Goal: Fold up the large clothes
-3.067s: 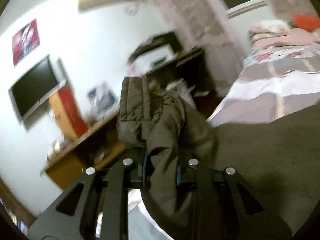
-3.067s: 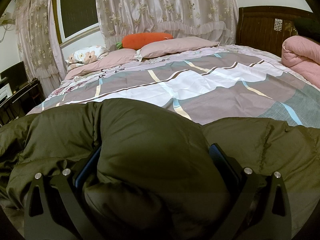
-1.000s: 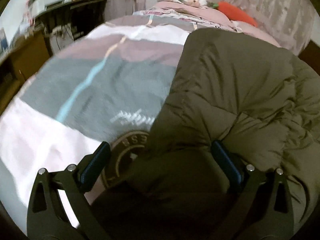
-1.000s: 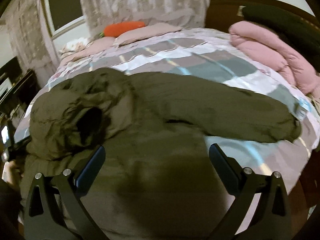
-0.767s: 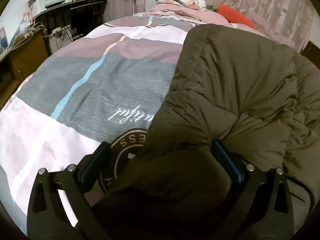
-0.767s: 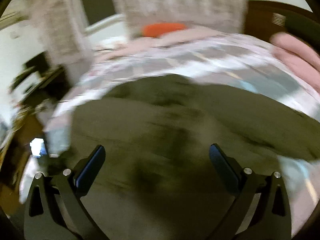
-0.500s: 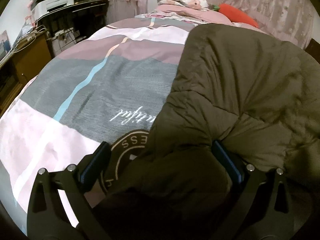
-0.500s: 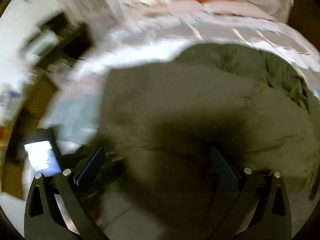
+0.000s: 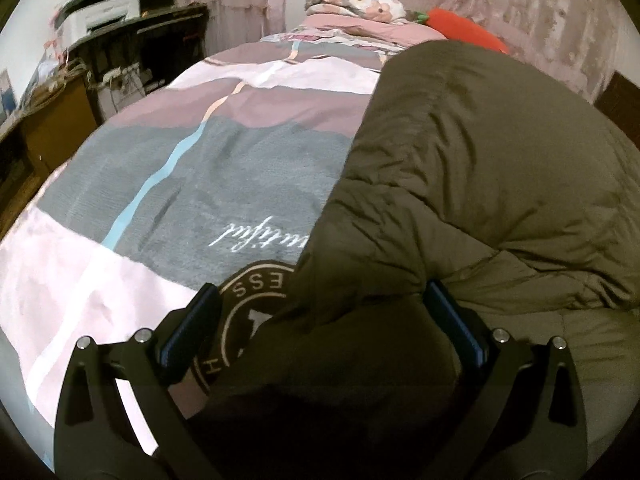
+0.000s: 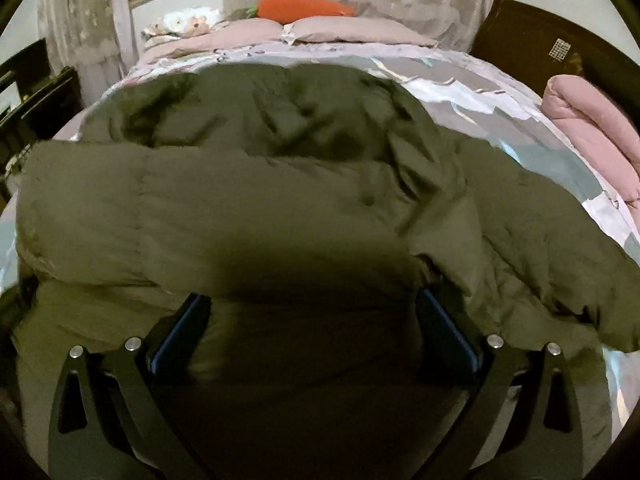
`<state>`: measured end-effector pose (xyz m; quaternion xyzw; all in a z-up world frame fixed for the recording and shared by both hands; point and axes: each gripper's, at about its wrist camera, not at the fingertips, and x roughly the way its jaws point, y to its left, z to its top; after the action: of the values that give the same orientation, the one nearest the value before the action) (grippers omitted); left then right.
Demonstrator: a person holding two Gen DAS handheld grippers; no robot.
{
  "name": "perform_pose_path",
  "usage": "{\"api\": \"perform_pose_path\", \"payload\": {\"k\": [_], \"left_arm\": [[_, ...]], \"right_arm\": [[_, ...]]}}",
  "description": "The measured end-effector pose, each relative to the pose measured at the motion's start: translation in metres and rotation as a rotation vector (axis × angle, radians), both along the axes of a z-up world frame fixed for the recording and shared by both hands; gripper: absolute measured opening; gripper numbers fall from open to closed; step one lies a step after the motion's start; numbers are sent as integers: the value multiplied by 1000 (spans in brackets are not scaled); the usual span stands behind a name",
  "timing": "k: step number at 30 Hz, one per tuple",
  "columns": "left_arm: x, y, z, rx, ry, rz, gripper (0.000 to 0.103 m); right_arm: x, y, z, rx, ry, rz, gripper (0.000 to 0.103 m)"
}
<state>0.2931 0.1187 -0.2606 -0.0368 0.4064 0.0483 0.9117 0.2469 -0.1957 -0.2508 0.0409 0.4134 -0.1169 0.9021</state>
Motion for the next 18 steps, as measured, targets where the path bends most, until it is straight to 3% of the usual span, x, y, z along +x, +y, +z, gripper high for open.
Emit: {"api": "perform_pose_path", "payload": {"k": [3, 5, 7, 9, 10, 12, 13, 14, 15, 18], "left_arm": [[1, 0, 0, 8, 9, 13, 101], [2, 3, -1, 0, 15, 22, 101], [2, 4, -1, -2, 16, 29, 101], [2, 4, -1, -1, 16, 30, 101], [2, 4, -1, -2, 16, 30, 101], [2, 4, -1, -3, 17, 30, 101], [2, 3, -1, -6, 14, 26, 101], [1, 3, -1, -2, 12, 27, 101], [1, 2, 0, 2, 12, 28, 101], [1, 3, -1, -1, 14, 30, 101]], "right_arm": [[7, 15, -1, -89, 23, -8, 102], [6, 17, 19, -61, 40, -18, 102], [-12, 22, 47, -20, -97, 13, 102], [-15, 28, 61, -88, -193, 22, 102], [-14, 28, 56, -128, -190, 12, 102], [9, 14, 3, -156, -25, 12, 102], [13, -7, -23, -2, -2, 42, 102], [13, -20, -27, 97, -24, 21, 102], [13, -26, -27, 128, -26, 15, 102], [12, -27, -29, 98, -29, 19, 102]]}}
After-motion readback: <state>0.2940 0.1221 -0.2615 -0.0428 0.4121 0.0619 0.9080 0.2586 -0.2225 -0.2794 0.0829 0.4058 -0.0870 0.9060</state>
